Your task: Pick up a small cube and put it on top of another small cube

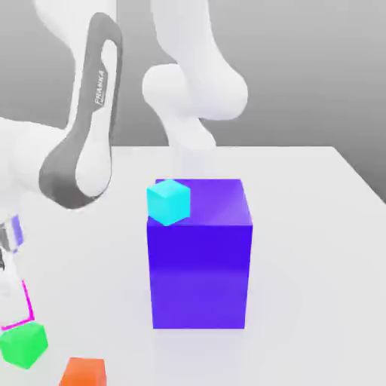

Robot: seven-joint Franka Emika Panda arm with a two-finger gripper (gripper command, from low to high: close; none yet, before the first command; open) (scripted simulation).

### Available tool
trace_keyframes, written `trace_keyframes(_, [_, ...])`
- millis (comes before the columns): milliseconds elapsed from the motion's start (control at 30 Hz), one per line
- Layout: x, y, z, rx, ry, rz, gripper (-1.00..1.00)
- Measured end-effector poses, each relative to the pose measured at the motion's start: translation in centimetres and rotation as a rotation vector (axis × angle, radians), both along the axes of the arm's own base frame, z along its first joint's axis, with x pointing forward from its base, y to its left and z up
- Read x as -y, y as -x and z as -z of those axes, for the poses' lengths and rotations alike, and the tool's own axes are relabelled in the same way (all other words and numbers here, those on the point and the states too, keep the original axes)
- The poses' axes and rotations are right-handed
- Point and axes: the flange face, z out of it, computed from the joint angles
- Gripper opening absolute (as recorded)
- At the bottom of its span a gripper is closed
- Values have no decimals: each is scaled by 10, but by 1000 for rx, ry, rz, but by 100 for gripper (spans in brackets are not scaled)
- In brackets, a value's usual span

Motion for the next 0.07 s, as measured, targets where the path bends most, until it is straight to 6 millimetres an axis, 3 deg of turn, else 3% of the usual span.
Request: trace_keyframes(67, [0, 0, 0, 0, 0, 0, 100])
